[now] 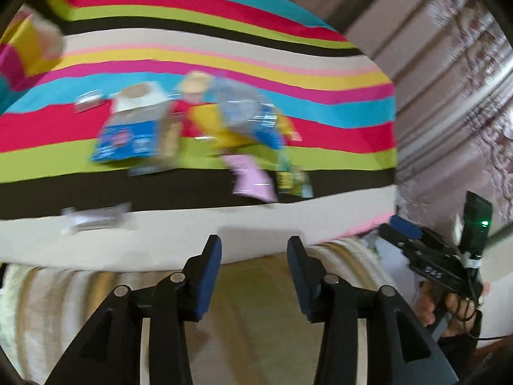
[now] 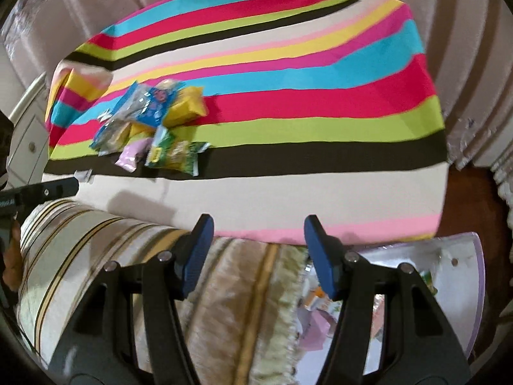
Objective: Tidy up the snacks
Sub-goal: 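Move both open tools back toward the remaining snacks on the cloth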
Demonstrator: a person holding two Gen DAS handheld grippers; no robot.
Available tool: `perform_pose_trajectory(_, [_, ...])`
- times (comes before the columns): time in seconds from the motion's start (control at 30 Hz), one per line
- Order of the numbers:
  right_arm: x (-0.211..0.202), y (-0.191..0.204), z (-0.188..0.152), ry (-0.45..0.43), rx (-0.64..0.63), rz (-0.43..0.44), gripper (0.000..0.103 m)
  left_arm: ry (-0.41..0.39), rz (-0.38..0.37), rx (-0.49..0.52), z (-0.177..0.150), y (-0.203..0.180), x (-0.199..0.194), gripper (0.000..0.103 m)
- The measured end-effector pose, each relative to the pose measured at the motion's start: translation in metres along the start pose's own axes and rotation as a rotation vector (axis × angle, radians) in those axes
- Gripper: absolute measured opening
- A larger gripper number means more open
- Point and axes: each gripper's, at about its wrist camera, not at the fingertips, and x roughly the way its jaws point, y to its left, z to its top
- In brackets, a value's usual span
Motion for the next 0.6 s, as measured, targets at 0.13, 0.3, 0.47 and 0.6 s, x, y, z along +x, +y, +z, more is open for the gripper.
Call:
perform_pose_trajectory(0.13, [0.013,0.022,0.007,0.016,-0.045,0.026,0.062,0.020,0.065,-0.013,-0.002,0.031,-0.001,0.044])
perform_pose_trajectory(0.3, [0.024,0.040,0.015,0.034,-0.098,0.027,0.062,0.049,0.166,0.023,-0.002,0.062,-0.002,0.044])
perform_pose_trajectory(0.47, [0.037,0.051,0.022,0.059,-0.143,0.002,0.062,0.092,0.223,0.071,0.002,0.081,0.001,0.044])
perform_pose_trajectory(0.6, [0.044,0.054,0.025,0.073,-0.161,-0.013,0.062,0.112,0.271,0.143,0.007,0.086,0.007,0.044])
